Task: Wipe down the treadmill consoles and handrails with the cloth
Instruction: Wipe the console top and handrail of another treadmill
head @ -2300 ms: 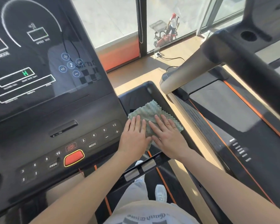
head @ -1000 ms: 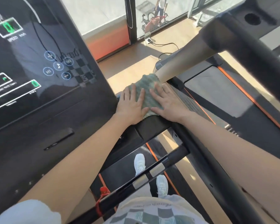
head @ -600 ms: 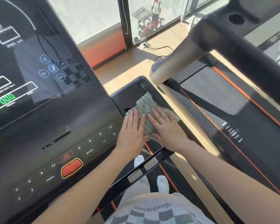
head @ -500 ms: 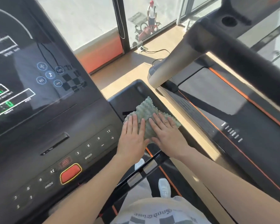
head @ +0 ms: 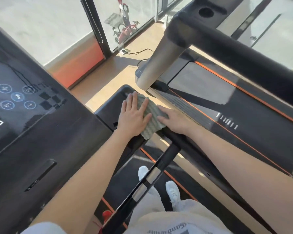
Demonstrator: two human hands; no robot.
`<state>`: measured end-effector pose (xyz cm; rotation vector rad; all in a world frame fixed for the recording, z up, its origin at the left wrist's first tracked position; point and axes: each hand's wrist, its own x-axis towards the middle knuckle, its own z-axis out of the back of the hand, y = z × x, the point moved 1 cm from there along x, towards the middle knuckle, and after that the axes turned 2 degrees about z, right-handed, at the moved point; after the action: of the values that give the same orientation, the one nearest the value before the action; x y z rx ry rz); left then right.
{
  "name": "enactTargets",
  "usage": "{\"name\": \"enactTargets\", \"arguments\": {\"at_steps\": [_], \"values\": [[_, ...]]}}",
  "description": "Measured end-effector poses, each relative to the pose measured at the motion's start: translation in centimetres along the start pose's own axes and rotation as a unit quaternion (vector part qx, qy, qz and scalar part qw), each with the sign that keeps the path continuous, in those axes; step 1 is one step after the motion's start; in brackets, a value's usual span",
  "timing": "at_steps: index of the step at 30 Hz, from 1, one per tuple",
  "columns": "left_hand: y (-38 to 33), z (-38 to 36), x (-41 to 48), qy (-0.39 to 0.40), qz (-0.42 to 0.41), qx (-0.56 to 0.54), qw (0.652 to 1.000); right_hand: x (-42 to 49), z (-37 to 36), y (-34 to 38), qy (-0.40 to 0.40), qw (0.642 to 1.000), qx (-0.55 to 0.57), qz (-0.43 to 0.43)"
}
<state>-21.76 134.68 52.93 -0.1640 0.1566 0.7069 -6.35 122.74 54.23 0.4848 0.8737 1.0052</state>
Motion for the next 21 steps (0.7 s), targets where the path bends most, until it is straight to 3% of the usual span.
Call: {"name": "enactTargets", "arguments": {"at_steps": [7,15,21], "values": [[-1.3,-0.2,0.9,-0.015,-0.108,-0.007,0.994,-2.7,-0.8,-2.0,-0.055,0.998,0.006,-0.039],[-5.3,-1.7,-1.4,-0.016,-0.260,0.032,0.965,-11.1,-1.3,-5.0,-0.103,0.988,-0.088,-0.071],[-9.1,-1.9,-2.7,0.001,-0.303,0.018,0.953,-15.5,-2.0,-7.2,-0.180,0.977,-0.105,-0.044]]}}
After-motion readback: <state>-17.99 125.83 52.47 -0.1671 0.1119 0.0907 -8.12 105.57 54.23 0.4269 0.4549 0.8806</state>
